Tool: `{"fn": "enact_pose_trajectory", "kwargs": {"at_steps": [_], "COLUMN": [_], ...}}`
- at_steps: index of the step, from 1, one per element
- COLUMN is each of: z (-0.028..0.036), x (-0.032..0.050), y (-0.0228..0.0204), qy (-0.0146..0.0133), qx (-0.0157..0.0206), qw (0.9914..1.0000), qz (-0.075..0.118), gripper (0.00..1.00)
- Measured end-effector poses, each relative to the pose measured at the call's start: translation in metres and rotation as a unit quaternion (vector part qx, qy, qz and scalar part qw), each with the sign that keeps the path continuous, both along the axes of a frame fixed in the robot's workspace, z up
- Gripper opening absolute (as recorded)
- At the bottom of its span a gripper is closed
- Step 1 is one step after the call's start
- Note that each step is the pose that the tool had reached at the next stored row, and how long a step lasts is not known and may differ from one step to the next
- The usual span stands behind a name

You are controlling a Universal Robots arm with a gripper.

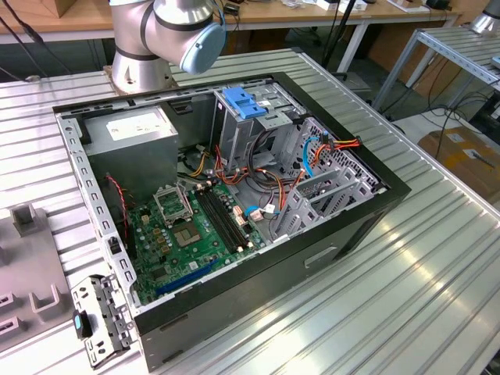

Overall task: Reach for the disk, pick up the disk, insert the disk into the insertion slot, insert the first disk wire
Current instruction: 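Pick up the disk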

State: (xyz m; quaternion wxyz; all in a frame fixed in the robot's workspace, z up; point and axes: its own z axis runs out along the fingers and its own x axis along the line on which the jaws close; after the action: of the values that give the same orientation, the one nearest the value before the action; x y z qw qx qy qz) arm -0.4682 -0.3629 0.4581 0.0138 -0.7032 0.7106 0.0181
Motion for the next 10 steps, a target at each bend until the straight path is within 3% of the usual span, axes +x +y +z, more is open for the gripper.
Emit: {"fn": "enact_pose_trajectory", "kwargs": {"at_steps": [10], "z": [0.0128], "x": [0.0000], "y": [0.0000], "qy": [0.0000], "qx": [0.0000], "qw": [1.00000], "qz": [0.000], "gripper": [0.37]}}
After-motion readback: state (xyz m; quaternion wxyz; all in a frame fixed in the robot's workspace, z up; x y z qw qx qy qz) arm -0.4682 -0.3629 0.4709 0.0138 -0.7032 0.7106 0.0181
